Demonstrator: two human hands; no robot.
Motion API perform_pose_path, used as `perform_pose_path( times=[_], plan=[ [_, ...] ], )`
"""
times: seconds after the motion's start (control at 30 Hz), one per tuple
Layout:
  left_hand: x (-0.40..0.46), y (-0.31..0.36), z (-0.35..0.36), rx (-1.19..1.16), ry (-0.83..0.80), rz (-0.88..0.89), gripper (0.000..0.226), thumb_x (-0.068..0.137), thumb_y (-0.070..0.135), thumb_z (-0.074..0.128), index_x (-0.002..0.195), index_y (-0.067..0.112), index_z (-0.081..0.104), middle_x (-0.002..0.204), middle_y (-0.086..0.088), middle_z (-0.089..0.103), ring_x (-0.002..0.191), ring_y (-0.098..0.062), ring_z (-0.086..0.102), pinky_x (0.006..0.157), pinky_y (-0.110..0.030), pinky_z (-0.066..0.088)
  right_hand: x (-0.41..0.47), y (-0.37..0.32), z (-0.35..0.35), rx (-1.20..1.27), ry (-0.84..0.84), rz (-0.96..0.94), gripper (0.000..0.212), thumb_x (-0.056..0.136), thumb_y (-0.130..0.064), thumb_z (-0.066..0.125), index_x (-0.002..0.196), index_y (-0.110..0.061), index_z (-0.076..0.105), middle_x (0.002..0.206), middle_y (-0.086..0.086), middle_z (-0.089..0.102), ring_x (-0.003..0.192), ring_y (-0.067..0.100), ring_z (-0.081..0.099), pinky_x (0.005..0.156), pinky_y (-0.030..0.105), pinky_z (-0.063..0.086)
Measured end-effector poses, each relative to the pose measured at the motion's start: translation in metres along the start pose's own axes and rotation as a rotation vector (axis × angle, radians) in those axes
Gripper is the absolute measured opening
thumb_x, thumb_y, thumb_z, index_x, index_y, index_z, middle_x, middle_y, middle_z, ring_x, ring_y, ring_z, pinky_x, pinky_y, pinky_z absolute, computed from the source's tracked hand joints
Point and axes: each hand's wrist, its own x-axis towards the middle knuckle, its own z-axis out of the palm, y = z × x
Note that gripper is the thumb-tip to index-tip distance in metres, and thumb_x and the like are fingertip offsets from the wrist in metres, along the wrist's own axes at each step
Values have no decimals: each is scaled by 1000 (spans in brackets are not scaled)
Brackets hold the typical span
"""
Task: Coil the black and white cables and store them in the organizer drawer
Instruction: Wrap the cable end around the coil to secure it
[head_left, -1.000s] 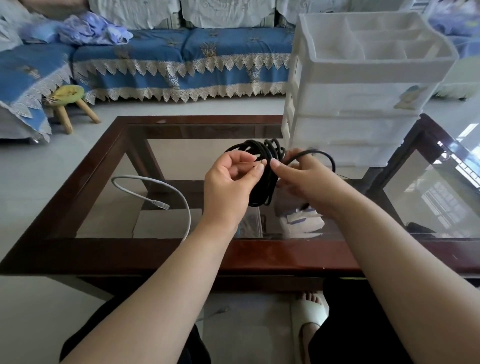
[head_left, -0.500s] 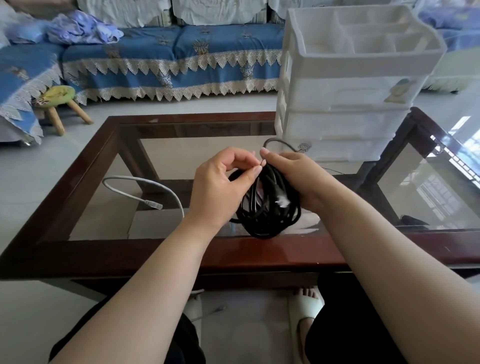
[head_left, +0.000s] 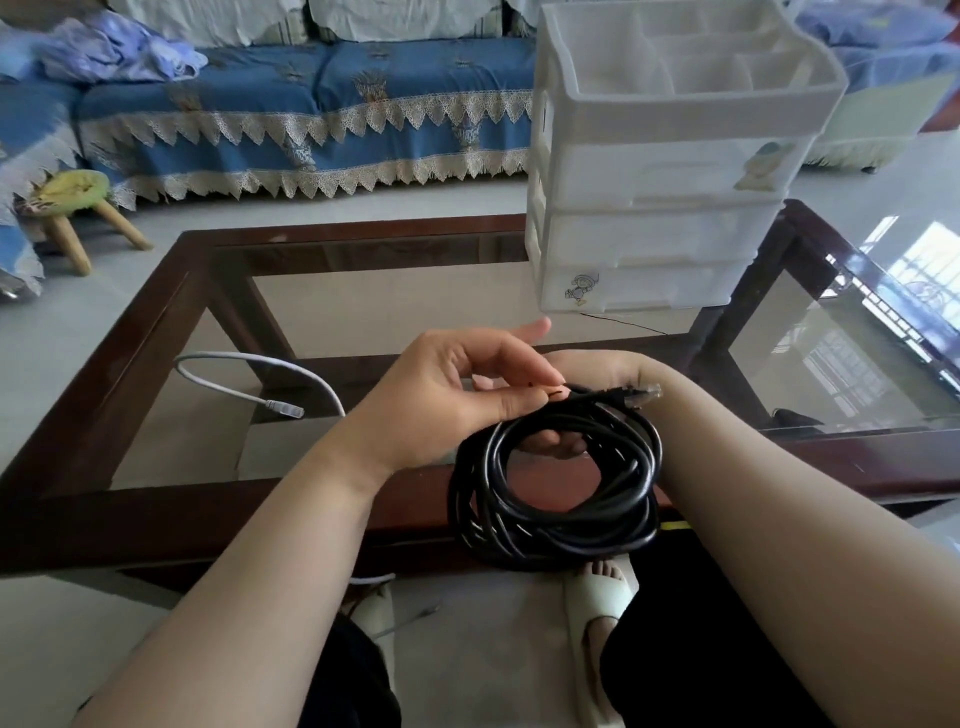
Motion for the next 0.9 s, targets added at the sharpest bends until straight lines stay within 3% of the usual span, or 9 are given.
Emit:
perform_pose_path(
  times=[0.1, 0.2, 0.3, 0.4, 0.5, 0.6, 0.73, 0.8, 0.9],
  plan=[
    [0, 0, -8, -99, -99, -65, 13, 77, 6, 68, 88, 11, 75, 91, -6, 77, 135, -6, 43, 96, -20, 46, 9, 4, 1, 54, 41, -50, 48, 89, -2, 43, 47, -15, 62, 39, -3, 53, 34, 2, 49, 39, 10, 40],
    [-1, -3, -13, -80, -128, -54, 13, 84, 7, 66, 94, 10, 74, 97, -11, 76, 137, -8, 42, 108, -25, 38, 10, 13, -1, 88, 219, -172, 48, 104, -10, 16, 68, -19, 47, 34, -9, 51, 35, -3, 49, 44, 8, 39],
    [-1, -7, -16, -46, -55, -25, 18, 89, 1, 58, 100, 8, 71, 106, -7, 74, 135, -8, 45, 109, -25, 38, 9, 10, 4, 72, 207, -198, 35, 102, -11, 29, 77, -8, 54, 53, -3, 63, 50, 4, 60, 53, 15, 51],
    [-1, -7, -21, 69, 15, 7, 27, 90, 4, 57, 111, 16, 68, 124, 2, 67, 133, -7, 46, 110, -29, 37, 11, 7, 9, 140, 166, -248, 48, 102, -37, 29, 83, -4, 58, 63, 8, 63, 54, 16, 61, 52, 25, 53],
    [0, -7, -23, 314, 136, 73, 31, 89, 10, 60, 119, 21, 62, 133, 9, 59, 130, -1, 46, 109, -16, 30, 18, 9, 6, 205, 209, -341, 51, 94, -52, 36, 90, -6, 59, 71, 9, 63, 62, 18, 61, 60, 28, 54],
    [0, -11, -25, 421, 305, 53, 33, 92, 28, 59, 125, 28, 55, 136, 10, 51, 130, 4, 41, 105, -9, 26, 17, 8, 3, 250, 259, -436, 51, 89, -46, 55, 109, 1, 56, 83, 11, 62, 74, 22, 62, 70, 32, 54],
    [2, -16, -32, 226, 438, -220, 78, 77, 71, 51, 142, 29, 36, 152, 4, 36, 140, -8, 31, 117, -39, 25, 15, 7, -3, 440, 282, -582, 35, 80, -27, 66, 104, -5, 53, 79, 7, 62, 72, 21, 62, 71, 35, 55],
    [2, -19, -36, 100, 405, -341, 115, 53, 88, 54, 149, 31, 25, 158, 2, 26, 143, -14, 27, 117, -44, 23, 14, 9, -10, 473, 270, -652, 58, 70, -32, 80, 110, -2, 50, 81, 6, 62, 73, 20, 64, 74, 38, 56],
    [3, -27, -40, -201, 269, -436, 133, 40, 80, 75, 152, 39, 14, 160, -3, 23, 142, -25, 32, 114, -55, 27, 10, 10, -14, 497, 250, -749, 69, 63, -38, 84, 111, 0, 51, 78, 5, 61, 71, 17, 62, 83, 40, 54]
  ],
)
